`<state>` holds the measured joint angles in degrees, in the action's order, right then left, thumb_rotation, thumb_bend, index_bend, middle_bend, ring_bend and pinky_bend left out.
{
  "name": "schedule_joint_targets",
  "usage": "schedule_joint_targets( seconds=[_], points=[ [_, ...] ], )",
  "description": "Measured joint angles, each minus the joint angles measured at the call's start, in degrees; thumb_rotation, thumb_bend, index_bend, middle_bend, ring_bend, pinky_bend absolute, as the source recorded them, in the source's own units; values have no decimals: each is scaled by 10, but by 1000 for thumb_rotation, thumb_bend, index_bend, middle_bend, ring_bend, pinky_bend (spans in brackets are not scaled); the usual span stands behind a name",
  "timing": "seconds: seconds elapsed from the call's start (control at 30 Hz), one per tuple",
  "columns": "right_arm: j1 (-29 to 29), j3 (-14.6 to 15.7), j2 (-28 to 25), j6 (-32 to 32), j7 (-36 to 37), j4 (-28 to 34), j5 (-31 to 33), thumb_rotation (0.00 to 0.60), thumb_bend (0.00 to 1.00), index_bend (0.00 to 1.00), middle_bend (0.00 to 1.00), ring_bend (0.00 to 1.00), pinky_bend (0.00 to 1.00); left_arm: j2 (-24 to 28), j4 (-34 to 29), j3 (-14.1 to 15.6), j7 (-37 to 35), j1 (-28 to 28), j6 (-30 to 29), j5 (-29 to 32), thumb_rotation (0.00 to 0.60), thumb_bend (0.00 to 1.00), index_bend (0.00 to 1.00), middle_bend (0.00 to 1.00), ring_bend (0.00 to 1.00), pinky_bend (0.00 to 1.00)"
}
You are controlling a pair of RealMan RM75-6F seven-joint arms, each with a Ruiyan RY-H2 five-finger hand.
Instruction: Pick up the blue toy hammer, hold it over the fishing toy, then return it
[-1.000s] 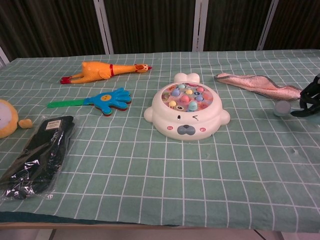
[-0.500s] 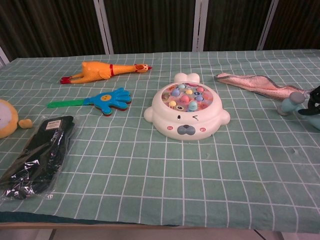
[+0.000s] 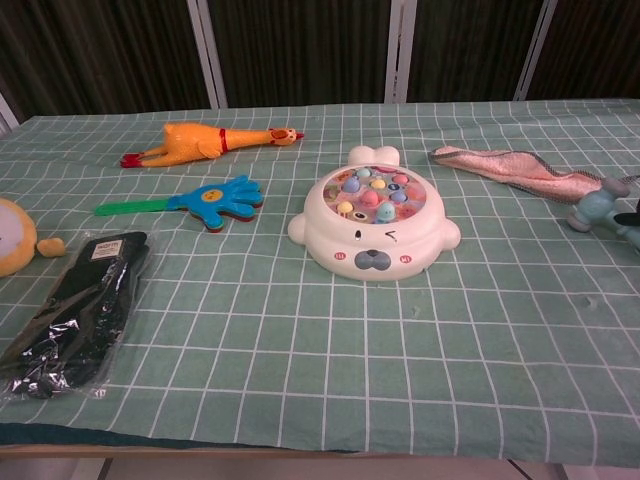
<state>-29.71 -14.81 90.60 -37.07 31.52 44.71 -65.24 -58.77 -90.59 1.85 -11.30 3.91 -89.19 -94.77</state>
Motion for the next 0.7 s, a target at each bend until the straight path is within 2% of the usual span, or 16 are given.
schedule_joint_targets(
  seconds=[0.4, 0.7],
  points=[
    [-1, 0, 2, -8, 6, -4, -17, 600, 369, 916, 729, 803, 1000, 1, 1, 1, -3, -1, -2, -1, 600, 418, 0, 0, 0, 0],
    [0, 2, 5, -13, -2, -7, -20, 600, 356, 858, 687, 774, 1000, 1, 1, 1, -7, -2, -4, -2, 600, 420, 0, 5, 0, 0]
  ],
)
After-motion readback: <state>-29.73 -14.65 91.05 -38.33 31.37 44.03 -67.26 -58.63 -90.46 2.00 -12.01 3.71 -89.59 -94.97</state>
